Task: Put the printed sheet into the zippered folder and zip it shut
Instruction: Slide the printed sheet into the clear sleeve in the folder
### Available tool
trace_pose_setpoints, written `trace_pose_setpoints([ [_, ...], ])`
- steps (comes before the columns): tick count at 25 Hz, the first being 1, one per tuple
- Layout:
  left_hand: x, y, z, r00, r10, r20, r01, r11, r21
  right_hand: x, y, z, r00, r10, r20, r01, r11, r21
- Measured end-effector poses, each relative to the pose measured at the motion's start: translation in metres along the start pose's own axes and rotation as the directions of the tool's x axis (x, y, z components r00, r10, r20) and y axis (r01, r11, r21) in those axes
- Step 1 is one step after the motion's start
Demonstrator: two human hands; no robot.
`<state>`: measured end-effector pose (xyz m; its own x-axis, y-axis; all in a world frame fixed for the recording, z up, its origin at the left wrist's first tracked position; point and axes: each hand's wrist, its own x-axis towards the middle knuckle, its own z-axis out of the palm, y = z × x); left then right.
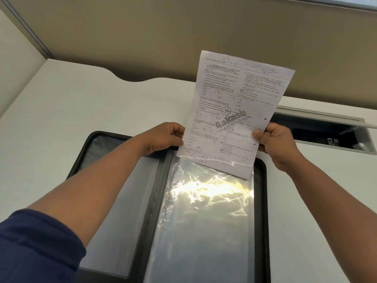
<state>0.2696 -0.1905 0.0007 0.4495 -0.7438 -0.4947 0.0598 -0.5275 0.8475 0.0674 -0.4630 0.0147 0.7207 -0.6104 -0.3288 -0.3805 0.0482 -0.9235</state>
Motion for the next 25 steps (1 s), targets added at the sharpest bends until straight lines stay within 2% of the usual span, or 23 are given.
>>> trace_pose_setpoints([
  [2,-0.001,-0.002,0.002,1.000,0.021,-0.023,-0.022,0.999,-0.036,-0.001,-0.003,0.001,1.000,-0.006,0.023,0.006,1.000,-0.019],
  [5,-0.002,-0.004,0.008,0.995,0.055,-0.079,-0.050,0.996,0.069,-0.003,-0.008,0.003,0.998,-0.003,0.064,0.005,0.999,-0.038],
  [9,-0.004,-0.005,0.010,0.990,0.082,-0.118,-0.070,0.993,0.099,-0.005,-0.011,0.005,0.995,0.033,0.096,-0.026,0.997,-0.075],
  [11,-0.009,-0.010,0.015,0.983,0.112,-0.144,-0.082,0.976,0.201,-0.009,-0.010,0.007,0.992,0.052,0.118,-0.042,0.995,-0.085],
  [13,-0.016,-0.020,0.029,0.966,0.186,-0.180,-0.097,0.904,0.416,-0.012,-0.007,0.010,0.988,0.070,0.134,-0.060,0.995,-0.080],
  [16,-0.019,-0.038,0.050,0.932,0.300,-0.202,-0.085,0.725,0.684,-0.016,-0.001,0.013,0.985,0.096,0.147,-0.080,0.991,-0.106],
  [25,-0.020,-0.047,0.058,0.920,0.342,-0.190,-0.067,0.618,0.784,-0.037,0.012,0.011,0.959,0.159,0.235,-0.110,0.971,-0.211],
])
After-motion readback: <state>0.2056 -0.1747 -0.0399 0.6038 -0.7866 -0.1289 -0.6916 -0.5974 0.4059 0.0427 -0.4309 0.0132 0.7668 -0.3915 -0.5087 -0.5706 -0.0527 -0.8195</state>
